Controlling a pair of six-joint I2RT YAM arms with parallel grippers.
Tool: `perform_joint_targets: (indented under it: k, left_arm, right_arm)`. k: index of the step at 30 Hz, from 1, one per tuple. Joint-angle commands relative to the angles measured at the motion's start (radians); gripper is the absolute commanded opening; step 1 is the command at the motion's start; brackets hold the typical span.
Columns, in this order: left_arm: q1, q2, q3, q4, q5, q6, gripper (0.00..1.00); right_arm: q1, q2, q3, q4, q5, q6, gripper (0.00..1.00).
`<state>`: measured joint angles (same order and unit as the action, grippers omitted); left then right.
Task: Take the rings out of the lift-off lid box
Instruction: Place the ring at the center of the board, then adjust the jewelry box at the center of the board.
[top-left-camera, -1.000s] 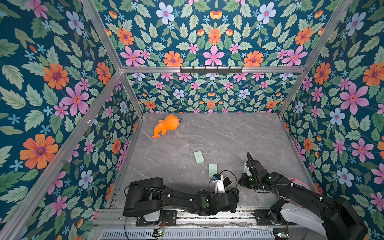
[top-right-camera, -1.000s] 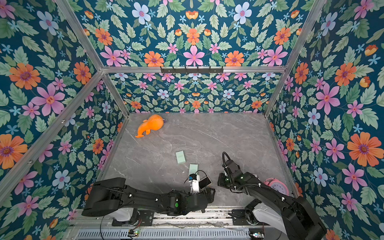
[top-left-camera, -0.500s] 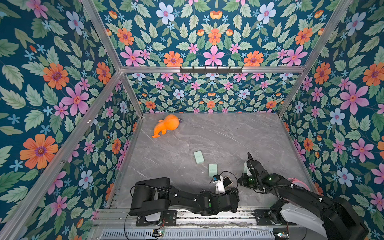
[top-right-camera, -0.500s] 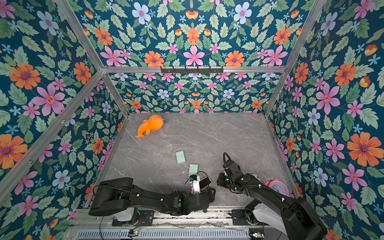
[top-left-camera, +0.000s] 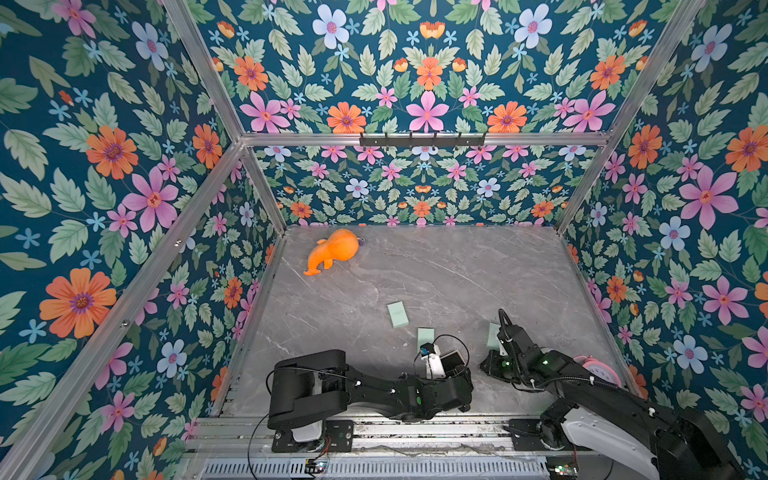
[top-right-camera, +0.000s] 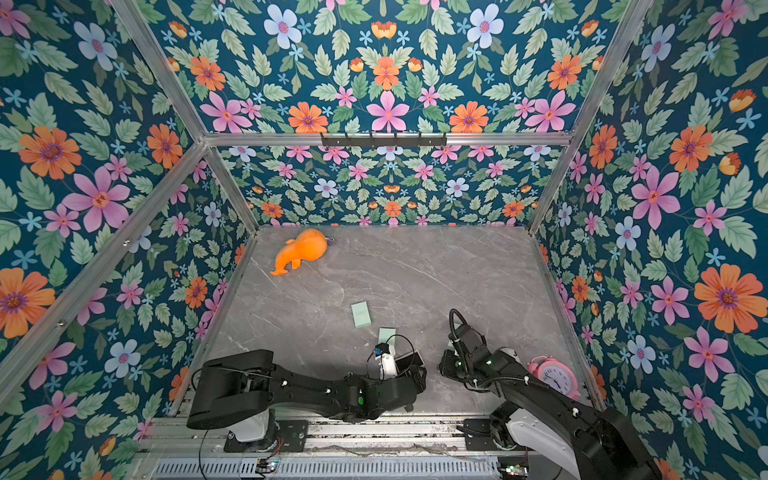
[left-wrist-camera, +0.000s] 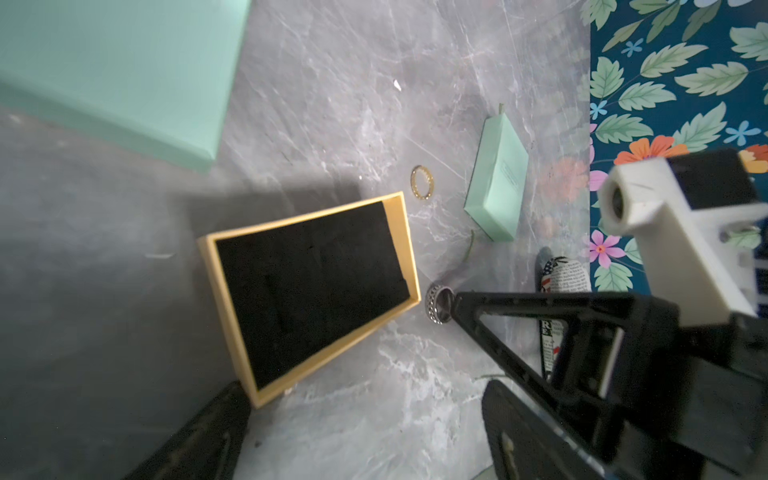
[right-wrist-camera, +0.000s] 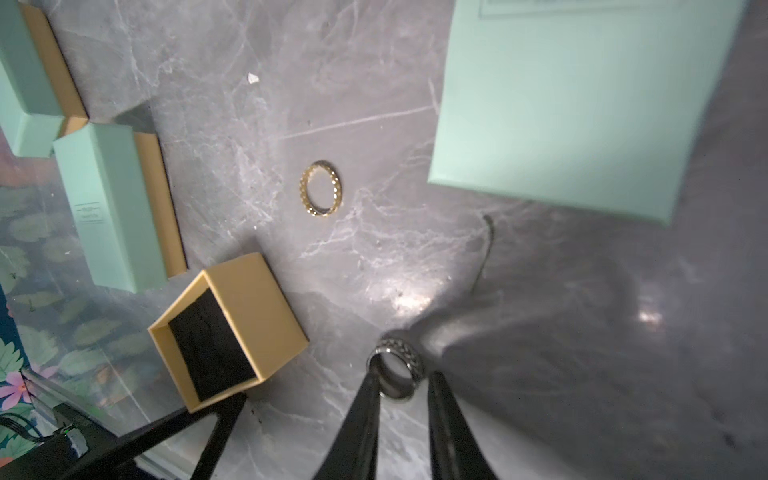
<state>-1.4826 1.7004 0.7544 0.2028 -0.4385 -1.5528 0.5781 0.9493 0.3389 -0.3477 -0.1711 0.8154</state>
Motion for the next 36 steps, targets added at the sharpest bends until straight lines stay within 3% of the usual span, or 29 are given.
perform_joint_targets:
  k: [1, 20, 29, 33, 36]
  left_arm:
    - [0.014, 0.013, 0.013, 0.022, 0.012, 0.012, 0.90]
    - [0.205, 0.054, 0.122, -0.026, 0.083, 0.164, 0.90]
    - [0.288, 0.113, 0.243, -0.076, 0.118, 0.257, 0.90]
    - [0.321, 0.064, 0.269, -0.134, 0.096, 0.341, 0.90]
    - [0.336, -0.009, 0.288, -0.231, 0.047, 0.425, 0.91]
  right_arm:
    - [0.000, -0.026, 0.006, -0.042, 0.026, 0.014, 0.27]
    - [0.000, -0.122, 0.006, -0.101, 0.013, -0.009, 0.44]
    - [0.000, -0.161, 0.052, -0.191, 0.060, -0.007, 0.68]
    - [0.000, -0.132, 0.118, -0.292, 0.145, -0.011, 0.83]
    - [-0.005, -0.076, 0.181, -0.344, 0.179, -0.031, 0.89]
